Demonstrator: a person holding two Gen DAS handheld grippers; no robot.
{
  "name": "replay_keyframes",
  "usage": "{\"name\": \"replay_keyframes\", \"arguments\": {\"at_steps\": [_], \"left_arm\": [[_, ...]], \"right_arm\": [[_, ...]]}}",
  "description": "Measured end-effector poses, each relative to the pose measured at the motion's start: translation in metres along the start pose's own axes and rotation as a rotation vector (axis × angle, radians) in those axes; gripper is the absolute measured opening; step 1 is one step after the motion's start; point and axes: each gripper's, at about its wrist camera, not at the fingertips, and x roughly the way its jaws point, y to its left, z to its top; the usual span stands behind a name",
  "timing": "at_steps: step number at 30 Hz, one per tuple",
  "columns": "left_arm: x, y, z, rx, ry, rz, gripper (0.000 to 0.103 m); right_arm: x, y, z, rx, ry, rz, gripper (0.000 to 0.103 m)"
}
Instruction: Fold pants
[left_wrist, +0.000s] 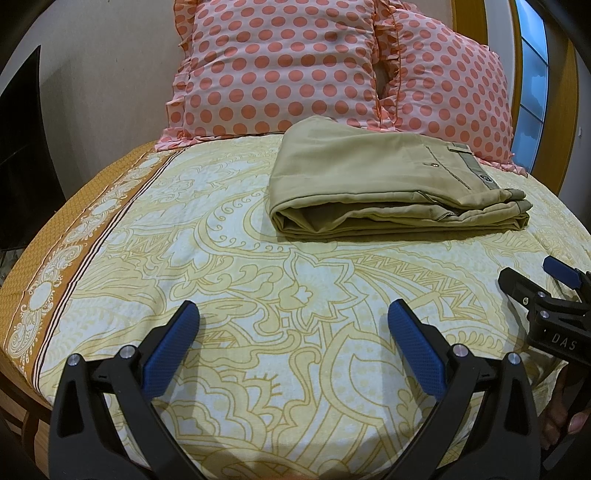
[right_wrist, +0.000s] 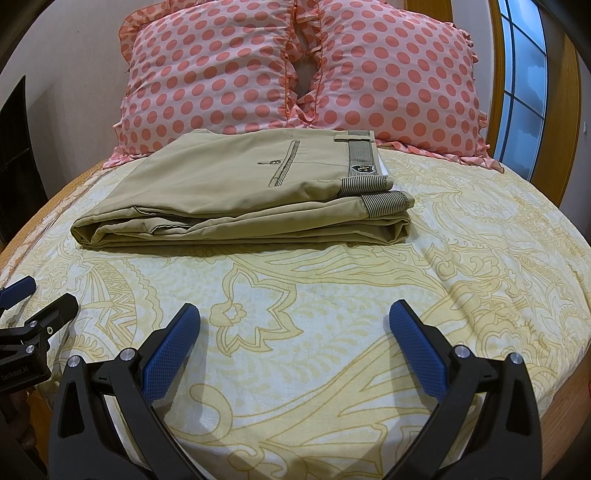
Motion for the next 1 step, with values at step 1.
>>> {"name": "replay_keyframes", "arguments": {"at_steps": [1], "left_arm": [[-0.0001,0.0000,0.0000,-0.001,0.000,0.000,0.101]], "right_arm": [[0.0001,-0.0001,0.0001,0.000,0.000,0.000,0.102]]}}
